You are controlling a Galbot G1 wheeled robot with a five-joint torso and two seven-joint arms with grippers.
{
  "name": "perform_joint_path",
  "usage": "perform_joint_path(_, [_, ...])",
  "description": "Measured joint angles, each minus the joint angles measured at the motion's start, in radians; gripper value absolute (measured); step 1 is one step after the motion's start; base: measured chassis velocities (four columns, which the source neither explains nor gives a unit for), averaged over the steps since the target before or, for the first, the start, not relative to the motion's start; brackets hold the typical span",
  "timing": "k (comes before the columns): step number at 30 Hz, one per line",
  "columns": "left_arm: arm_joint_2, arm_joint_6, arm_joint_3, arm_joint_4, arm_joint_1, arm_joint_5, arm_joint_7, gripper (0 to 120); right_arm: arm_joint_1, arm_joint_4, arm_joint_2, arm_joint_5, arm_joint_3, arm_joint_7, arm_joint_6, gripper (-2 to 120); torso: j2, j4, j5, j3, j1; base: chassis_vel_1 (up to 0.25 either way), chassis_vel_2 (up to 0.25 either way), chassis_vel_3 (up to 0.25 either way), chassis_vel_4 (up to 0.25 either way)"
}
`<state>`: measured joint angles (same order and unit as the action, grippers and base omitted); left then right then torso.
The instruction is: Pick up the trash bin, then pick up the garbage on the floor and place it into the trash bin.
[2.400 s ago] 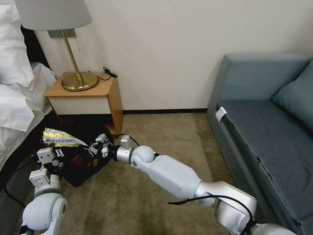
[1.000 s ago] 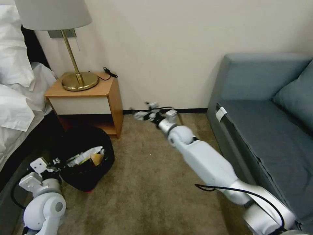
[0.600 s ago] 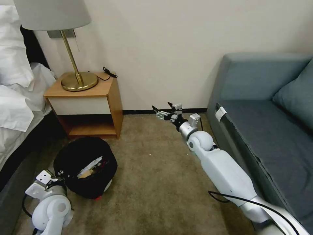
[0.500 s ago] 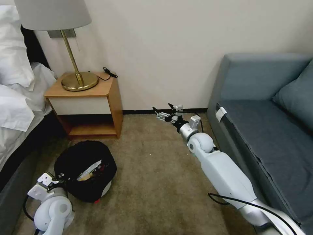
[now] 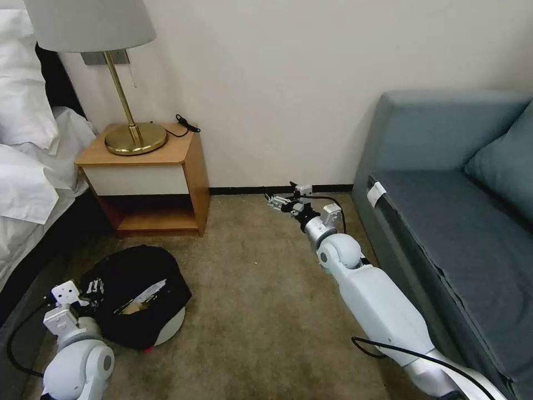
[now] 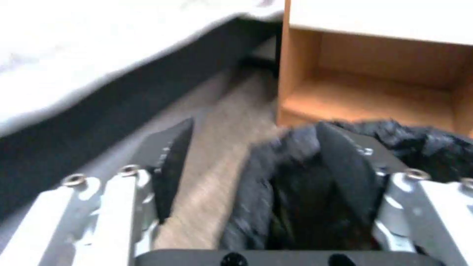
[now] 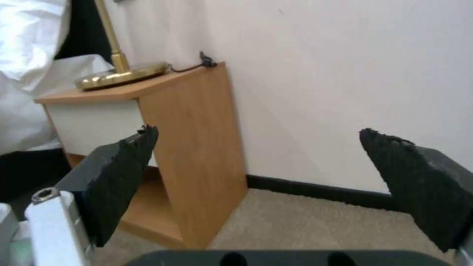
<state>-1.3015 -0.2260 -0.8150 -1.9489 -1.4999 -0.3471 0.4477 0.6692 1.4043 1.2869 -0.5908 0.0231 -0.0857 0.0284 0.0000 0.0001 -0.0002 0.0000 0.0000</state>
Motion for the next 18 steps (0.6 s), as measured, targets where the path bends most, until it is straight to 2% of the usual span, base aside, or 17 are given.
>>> perform_joint_path(1, [0.0, 0.017, -0.006, -0.015, -0.008, 0.046, -0.009, 81, 0.006, 0.002, 0.006, 0.004, 0.003, 0.015, 0.005, 100, 0.0, 0.0, 0.0, 0.0, 0.0, 0.0, 0.0, 0.0, 0.0])
perform_joint_path(2, [0.0, 0.017, -0.006, -0.015, -0.008, 0.046, -0.009, 81, 0.006, 0.002, 0.006, 0.004, 0.003, 0.015, 0.005, 100, 0.0, 0.0, 0.0, 0.0, 0.0, 0.0, 0.0, 0.0, 0.0])
perform_joint_path(4, [0.011, 0.047, -0.012, -0.051, -0.015, 0.109, -0.037, 90, 0.018, 0.004, 0.017, 0.011, 0.009, 0.059, 0.016, 100, 0.0, 0.0002, 0.0001, 0.0, 0.0, 0.0, 0.0, 0.0, 0.0])
perform_joint_path(6, [0.031, 0.057, -0.004, -0.074, -0.005, 0.139, -0.067, 97, 0.027, 0.008, 0.028, 0.014, 0.017, 0.105, 0.033, 100, 0.0, 0.0001, 0.0004, 0.0, 0.0, 0.0, 0.0, 0.0, 0.0])
perform_joint_path(7, [0.031, 0.057, -0.004, -0.074, -0.005, 0.139, -0.067, 97, 0.027, 0.008, 0.028, 0.014, 0.017, 0.105, 0.033, 100, 0.0, 0.0001, 0.0004, 0.0, 0.0, 0.0, 0.0, 0.0, 0.0])
perform_joint_path(10, [0.074, 0.061, 0.049, -0.076, 0.047, 0.175, -0.135, 100, 0.041, 0.015, 0.052, 0.017, 0.048, 0.165, 0.06, 100, 0.0, -0.0001, 0.0002, 0.0, 0.0, 0.0, 0.0, 0.0, 0.0])
perform_joint_path(11, [0.074, 0.061, 0.049, -0.076, 0.047, 0.175, -0.135, 100, 0.041, 0.015, 0.052, 0.017, 0.048, 0.165, 0.06, 100, 0.0, -0.0001, 0.0002, 0.0, 0.0, 0.0, 0.0, 0.0, 0.0])
perform_joint_path(14, [0.099, 0.063, 0.138, -0.041, 0.107, 0.187, -0.178, 100, 0.056, 0.019, 0.076, 0.026, 0.091, 0.222, 0.091, 100, 0.0, -0.0001, -0.0001, 0.0, 0.0, 0.0, 0.0, 0.0, 0.0])
perform_joint_path(16, [0.102, 0.062, 0.154, -0.033, 0.118, 0.189, -0.181, 100, 0.061, 0.019, 0.081, 0.032, 0.102, 0.229, 0.095, 100, 0.0, -0.0001, 0.0, 0.0, 0.0, 0.0, 0.0, 0.0, 0.0])
perform_joint_path(18, [0.105, 0.061, 0.228, 0.002, 0.171, 0.193, -0.199, 100, 0.098, 0.01, 0.103, 0.065, 0.156, 0.246, 0.106, 100, 0.0, -0.0001, 0.0001, 0.0, 0.0, 0.0, 0.0, 0.0, 0.0])
